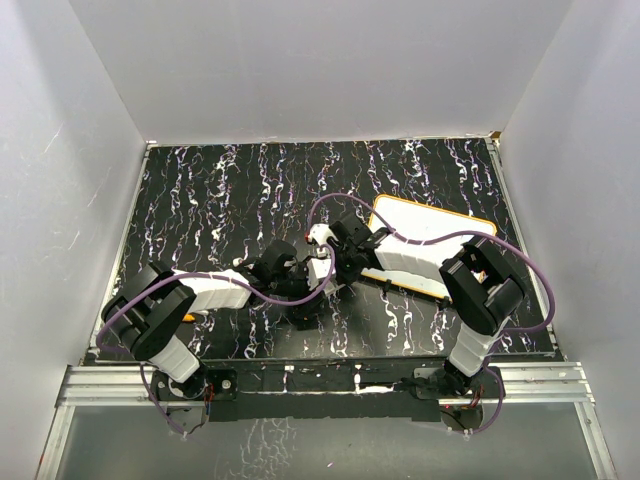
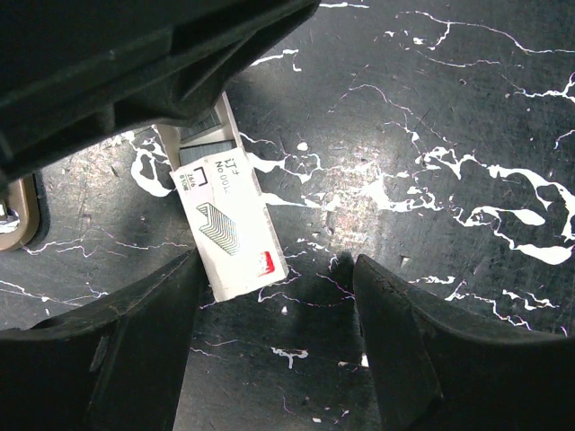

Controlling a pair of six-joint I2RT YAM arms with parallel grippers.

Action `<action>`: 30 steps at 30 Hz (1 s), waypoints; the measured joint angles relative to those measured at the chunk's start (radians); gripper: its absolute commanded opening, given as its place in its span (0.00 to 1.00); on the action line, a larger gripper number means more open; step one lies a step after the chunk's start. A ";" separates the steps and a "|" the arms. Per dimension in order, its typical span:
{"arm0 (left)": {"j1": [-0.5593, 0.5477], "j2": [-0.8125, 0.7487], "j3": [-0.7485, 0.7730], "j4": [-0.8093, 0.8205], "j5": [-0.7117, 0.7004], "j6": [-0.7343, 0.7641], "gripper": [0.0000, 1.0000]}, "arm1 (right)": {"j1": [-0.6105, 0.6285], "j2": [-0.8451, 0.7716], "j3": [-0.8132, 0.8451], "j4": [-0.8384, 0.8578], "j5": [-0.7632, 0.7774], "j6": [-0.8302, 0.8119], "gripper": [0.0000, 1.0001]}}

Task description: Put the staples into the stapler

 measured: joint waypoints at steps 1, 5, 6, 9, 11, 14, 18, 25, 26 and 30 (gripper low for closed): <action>0.000 0.000 0.000 0.000 0.000 0.000 0.65 | 0.000 0.000 0.000 0.001 0.004 0.000 0.14; 0.000 0.000 0.000 -0.001 0.001 0.002 0.65 | 0.000 0.000 0.000 0.006 0.011 0.000 0.10; 0.000 0.000 0.000 -0.001 0.001 0.002 0.65 | 0.000 0.000 0.000 0.006 0.012 0.000 0.09; 0.000 0.000 0.000 -0.002 0.001 0.003 0.65 | 0.000 0.000 0.000 0.005 0.011 -0.001 0.08; 0.000 0.000 0.000 -0.002 0.002 0.003 0.65 | 0.000 0.000 0.001 0.005 0.010 -0.003 0.08; 0.000 0.000 0.000 -0.002 0.002 0.003 0.65 | 0.000 0.000 0.004 0.000 0.006 -0.006 0.08; 0.000 0.000 0.000 -0.002 0.001 0.003 0.66 | 0.000 0.000 0.009 -0.003 -0.007 -0.016 0.08; 0.000 0.000 0.000 -0.002 0.001 0.003 0.66 | -0.002 -0.003 0.019 -0.018 -0.040 -0.028 0.08; 0.000 0.000 0.000 -0.002 0.001 0.003 0.66 | -0.002 -0.005 0.019 -0.019 -0.043 -0.029 0.08; 0.000 0.000 0.000 -0.002 0.001 0.003 0.66 | -0.003 -0.014 0.021 -0.023 -0.055 -0.035 0.08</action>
